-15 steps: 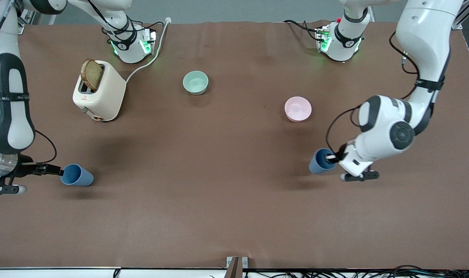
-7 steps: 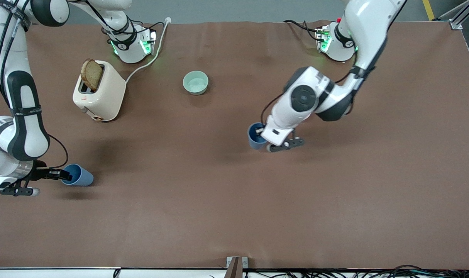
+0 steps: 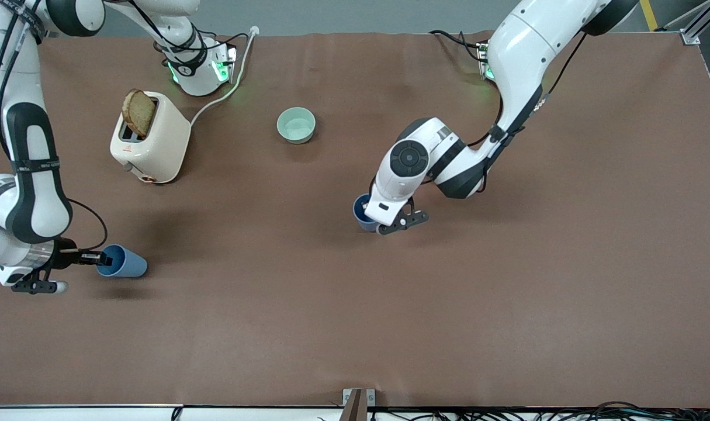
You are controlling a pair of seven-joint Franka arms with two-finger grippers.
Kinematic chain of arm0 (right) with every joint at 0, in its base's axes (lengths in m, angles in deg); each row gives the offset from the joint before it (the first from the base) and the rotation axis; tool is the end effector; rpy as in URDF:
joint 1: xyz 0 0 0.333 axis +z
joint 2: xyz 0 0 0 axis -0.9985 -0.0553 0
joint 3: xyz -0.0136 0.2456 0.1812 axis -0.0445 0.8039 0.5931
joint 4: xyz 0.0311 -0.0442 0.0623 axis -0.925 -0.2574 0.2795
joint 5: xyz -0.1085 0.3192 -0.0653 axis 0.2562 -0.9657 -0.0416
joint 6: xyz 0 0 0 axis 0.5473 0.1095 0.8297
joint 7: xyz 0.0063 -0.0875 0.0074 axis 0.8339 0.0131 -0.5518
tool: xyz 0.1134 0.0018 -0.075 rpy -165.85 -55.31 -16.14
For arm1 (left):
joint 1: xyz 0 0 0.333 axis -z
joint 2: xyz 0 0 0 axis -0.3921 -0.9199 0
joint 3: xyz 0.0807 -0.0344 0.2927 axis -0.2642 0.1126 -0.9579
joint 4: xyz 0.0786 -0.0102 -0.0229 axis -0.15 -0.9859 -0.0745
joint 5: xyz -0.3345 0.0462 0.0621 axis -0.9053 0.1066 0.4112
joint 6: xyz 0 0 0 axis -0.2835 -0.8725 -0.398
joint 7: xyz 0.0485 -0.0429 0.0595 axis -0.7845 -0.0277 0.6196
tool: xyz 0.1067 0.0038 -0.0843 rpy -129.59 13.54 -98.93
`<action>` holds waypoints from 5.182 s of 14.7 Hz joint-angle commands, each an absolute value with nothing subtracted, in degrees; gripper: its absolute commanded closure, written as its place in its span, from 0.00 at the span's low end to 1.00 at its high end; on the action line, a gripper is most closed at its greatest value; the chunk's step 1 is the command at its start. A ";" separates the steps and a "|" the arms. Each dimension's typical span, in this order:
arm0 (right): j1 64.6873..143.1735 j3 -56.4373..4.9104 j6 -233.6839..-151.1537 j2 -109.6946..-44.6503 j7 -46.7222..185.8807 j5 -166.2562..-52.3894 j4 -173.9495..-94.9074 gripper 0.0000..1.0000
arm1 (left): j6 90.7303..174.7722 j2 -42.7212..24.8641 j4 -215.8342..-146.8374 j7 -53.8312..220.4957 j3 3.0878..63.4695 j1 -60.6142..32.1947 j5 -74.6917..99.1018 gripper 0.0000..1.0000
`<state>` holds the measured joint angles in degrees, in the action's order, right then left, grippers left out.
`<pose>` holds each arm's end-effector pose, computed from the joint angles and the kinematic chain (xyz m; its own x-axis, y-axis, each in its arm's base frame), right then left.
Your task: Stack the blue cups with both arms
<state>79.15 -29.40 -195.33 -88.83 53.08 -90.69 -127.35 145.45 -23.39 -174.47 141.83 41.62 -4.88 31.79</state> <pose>0.6120 -0.1470 0.2583 0.9952 -0.0580 -0.0783 -0.0732 -0.9754 -0.2079 0.4910 -0.4222 0.2443 0.9395 0.3195 -0.1232 0.3308 -0.9398 0.0853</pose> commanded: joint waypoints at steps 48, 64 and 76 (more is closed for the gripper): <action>97.20 23.10 -205.12 -94.23 163.20 -44.18 -124.00 0.17 | 100.67 22.06 -168.64 73.98 20.14 -22.21 23.66 0.00; 78.65 10.67 -177.88 -64.29 114.23 -60.39 -123.38 0.00 | 100.75 21.26 -168.46 73.54 20.75 -21.59 23.66 0.00; 85.95 -23.38 -157.75 -51.16 79.90 -72.39 -122.77 0.00 | 100.67 21.18 -168.72 73.63 20.75 -21.59 23.66 0.00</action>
